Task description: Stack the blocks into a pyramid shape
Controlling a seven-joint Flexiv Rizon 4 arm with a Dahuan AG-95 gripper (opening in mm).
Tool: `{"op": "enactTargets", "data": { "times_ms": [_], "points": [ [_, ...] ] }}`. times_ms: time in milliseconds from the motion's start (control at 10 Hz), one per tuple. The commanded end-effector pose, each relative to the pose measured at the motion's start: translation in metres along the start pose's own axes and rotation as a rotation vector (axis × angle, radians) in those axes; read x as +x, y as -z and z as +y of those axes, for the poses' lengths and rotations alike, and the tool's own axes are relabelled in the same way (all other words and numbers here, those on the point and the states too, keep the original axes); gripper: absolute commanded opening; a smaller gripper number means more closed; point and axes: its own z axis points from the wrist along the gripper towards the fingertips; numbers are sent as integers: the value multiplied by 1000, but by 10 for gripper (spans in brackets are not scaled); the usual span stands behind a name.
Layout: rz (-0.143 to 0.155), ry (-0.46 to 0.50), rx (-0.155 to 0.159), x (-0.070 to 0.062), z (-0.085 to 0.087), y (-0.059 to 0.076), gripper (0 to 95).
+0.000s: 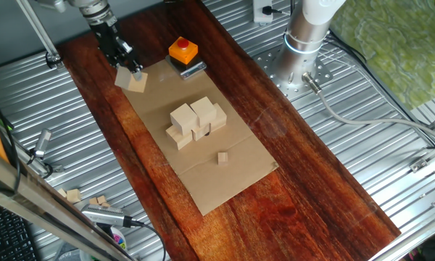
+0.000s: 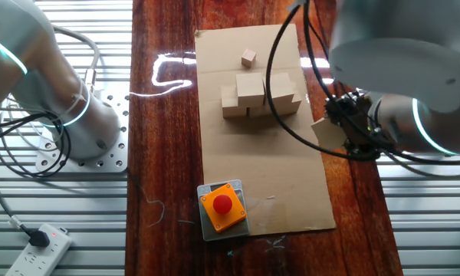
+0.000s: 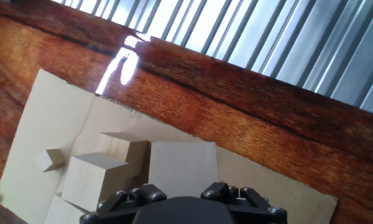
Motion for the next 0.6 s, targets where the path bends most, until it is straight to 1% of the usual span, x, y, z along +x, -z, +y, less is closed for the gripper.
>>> {"op": "enactTargets", "data": {
  "times_ms": [100,200,300,500,600],
  "points": [
    [10,-29,26,1,0,0,0],
    [12,-51,27,0,7,1,0],
    [16,-73,38,-2,29,5,0],
    [22,-111,49,-2,61,6,0],
    [25,-126,55,-5,76,6,0]
  ]
}}
